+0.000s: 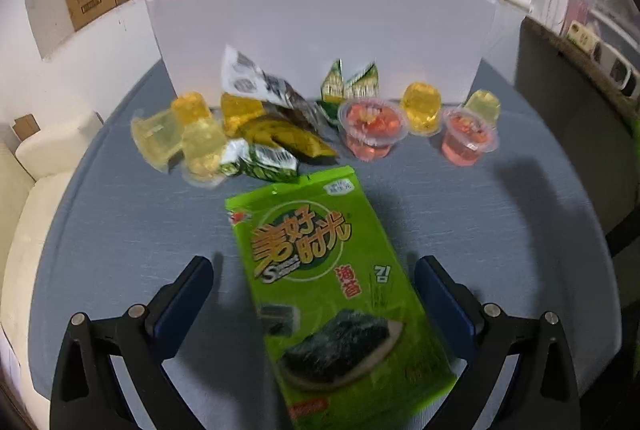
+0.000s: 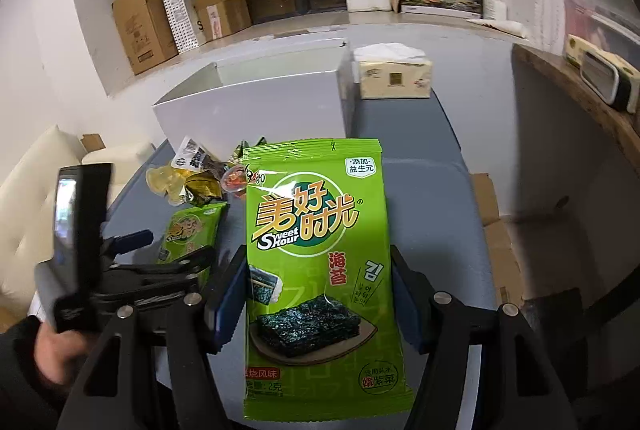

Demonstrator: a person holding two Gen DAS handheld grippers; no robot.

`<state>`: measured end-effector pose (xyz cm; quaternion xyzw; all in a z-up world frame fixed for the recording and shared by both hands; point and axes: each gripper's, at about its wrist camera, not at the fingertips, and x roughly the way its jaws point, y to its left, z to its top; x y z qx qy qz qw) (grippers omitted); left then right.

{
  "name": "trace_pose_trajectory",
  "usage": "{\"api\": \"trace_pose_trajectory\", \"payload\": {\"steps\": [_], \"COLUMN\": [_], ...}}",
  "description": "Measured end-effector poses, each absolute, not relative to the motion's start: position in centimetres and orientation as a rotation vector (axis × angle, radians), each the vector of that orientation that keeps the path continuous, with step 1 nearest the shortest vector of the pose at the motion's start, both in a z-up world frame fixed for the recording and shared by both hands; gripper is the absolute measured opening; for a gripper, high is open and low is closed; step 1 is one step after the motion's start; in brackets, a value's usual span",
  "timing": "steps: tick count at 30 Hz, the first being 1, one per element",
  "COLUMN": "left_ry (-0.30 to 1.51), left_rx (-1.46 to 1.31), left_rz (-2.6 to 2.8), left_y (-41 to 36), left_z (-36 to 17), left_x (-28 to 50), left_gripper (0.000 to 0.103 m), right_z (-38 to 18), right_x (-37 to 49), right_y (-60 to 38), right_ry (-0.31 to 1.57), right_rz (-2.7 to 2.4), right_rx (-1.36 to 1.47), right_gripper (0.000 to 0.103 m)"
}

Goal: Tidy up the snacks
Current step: 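Grasp a green seaweed bag from the pile with the right gripper, then grasp another green seaweed bag with the left gripper while the right holds its bag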

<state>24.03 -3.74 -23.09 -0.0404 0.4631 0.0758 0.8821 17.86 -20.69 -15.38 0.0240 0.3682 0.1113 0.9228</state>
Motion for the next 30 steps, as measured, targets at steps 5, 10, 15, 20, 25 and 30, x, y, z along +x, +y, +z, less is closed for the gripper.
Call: {"api": "trace_pose_trajectory", "payload": {"steps": [5, 10, 15, 20, 25, 30], "left_ry": [0.929, 0.921, 0.879, 0.814, 0.746, 0.674], "left_rx": [-0.088, -0.144, -0.164, -0.144, -0.128, -0.115], "left_rz": [0.149, 0.107, 0.061, 0.034, 0.005, 0.005], "left_y": [-3.9, -2.4, -1.2, -0.5, 0.6, 3.0], "left_z": [-23.0, -22.6, -20.7, -17.4, -13.9, -10.1], "left_x": [23.6, 22.5, 20.5, 19.4, 20.0, 22.8], "left_gripper": [0.078, 0.067, 0.066, 0.066, 0.066, 0.066], "right_z": [-15.6, -15.7, -15.4, -14.9, -13.6, -11.2], "right_x": [17.8, 18.1, 18.2, 18.4, 19.6, 22.2], "right_y": [-21.0, -20.6, -19.6, -18.0, -16.3, -14.5], "right_ry": [0.761, 0.765, 0.758, 0.748, 0.725, 0.689], "right_rz": [0.23, 0.247, 0.267, 0.292, 0.315, 0.345], "right_rx": [0.048, 0.049, 0.033, 0.021, 0.007, -0.025], "right_gripper": [0.069, 0.069, 0.069, 0.069, 0.069, 0.069]}}
